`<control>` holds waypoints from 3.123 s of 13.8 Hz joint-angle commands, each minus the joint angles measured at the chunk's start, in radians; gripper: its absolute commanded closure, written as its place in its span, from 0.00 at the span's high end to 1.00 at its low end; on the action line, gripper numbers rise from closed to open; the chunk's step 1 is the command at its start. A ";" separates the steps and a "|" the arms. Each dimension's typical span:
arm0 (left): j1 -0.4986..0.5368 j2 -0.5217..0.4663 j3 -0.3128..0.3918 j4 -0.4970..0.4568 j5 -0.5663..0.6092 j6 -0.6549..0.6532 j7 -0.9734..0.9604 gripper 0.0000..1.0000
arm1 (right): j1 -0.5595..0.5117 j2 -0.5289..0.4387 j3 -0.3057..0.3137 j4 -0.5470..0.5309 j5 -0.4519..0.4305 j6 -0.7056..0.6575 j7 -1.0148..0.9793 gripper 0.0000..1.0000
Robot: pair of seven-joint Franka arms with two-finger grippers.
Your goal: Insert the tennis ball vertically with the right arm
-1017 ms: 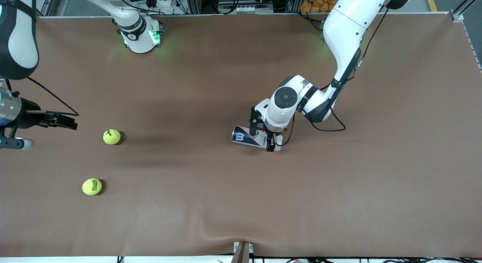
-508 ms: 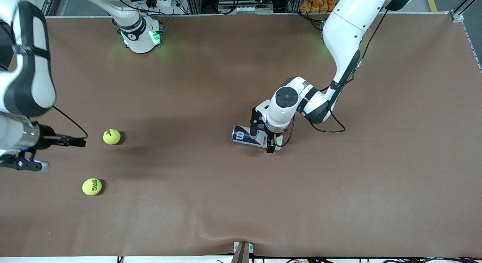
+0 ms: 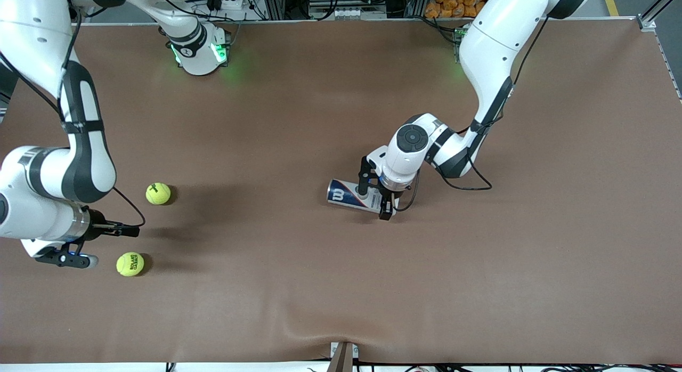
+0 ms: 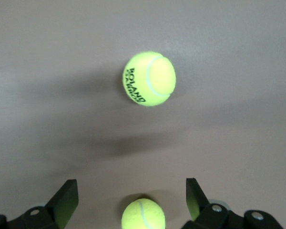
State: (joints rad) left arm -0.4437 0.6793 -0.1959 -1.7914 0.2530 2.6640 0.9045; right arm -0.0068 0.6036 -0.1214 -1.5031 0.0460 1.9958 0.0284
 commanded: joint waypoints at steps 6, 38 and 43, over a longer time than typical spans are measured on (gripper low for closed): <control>0.162 -0.054 -0.228 0.001 -0.173 0.123 -0.010 0.66 | -0.022 0.108 0.008 0.026 -0.003 0.183 -0.004 1.00; 0.780 0.784 -1.080 -0.019 -0.320 0.384 0.749 0.67 | -0.033 -0.089 0.183 0.075 0.119 -0.302 0.097 0.00; 0.867 0.894 -1.102 -0.020 -0.333 0.213 0.905 0.67 | -0.004 -0.185 0.203 0.077 0.363 -0.571 0.379 0.00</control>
State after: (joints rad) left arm 0.3482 1.5090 -1.2613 -1.8060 -0.0708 2.9731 1.7182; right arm -0.0204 0.4603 0.0781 -1.3989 0.3371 1.4571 0.3081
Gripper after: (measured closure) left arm 0.330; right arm 0.335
